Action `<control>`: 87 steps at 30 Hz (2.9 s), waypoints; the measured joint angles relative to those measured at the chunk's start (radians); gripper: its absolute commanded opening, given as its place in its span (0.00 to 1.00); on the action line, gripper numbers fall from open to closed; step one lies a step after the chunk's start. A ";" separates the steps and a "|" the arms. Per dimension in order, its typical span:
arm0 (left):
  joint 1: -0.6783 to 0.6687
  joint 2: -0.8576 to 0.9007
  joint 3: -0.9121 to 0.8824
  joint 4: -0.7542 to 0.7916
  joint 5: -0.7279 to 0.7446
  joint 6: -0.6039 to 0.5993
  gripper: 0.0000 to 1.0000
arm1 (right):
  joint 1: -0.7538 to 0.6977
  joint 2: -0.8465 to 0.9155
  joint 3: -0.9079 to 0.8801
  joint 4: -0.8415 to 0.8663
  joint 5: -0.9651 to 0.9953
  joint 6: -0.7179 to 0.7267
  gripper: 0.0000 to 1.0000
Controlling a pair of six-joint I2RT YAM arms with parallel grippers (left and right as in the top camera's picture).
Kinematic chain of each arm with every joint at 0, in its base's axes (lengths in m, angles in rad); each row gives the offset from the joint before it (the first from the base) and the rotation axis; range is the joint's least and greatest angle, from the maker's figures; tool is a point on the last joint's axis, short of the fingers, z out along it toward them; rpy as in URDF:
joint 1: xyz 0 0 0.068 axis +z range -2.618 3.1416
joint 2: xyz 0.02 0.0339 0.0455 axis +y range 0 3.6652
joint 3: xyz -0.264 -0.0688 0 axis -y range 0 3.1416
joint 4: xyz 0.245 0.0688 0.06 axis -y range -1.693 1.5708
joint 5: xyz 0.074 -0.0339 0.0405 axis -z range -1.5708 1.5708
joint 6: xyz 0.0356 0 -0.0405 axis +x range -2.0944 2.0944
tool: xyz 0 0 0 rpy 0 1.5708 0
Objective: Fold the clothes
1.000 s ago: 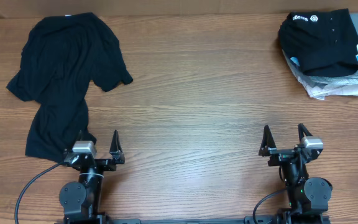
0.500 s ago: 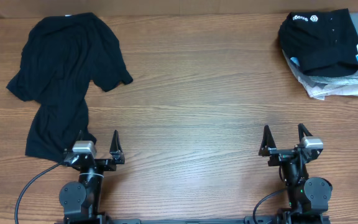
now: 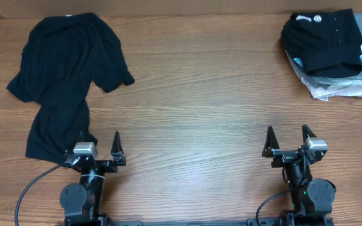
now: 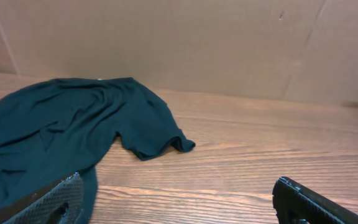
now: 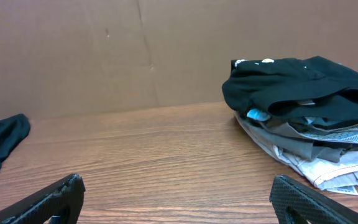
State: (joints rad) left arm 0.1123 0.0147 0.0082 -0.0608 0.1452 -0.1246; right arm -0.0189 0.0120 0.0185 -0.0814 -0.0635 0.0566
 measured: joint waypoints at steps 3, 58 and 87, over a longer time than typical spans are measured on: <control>0.000 0.000 0.000 0.000 -0.026 0.005 1.00 | 0.000 0.000 0.000 0.005 0.001 0.000 1.00; 0.048 1.401 1.345 -1.003 0.091 0.074 0.97 | 0.158 1.695 1.511 -0.739 -0.341 -0.208 1.00; -0.100 1.984 1.355 -0.262 0.082 0.064 0.88 | 0.166 1.715 1.515 -0.713 -0.422 -0.166 0.80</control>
State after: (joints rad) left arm 0.0128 1.9984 1.3632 -0.3229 0.2272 -0.0601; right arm 0.1467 1.7275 1.5333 -0.7948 -0.4858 -0.1089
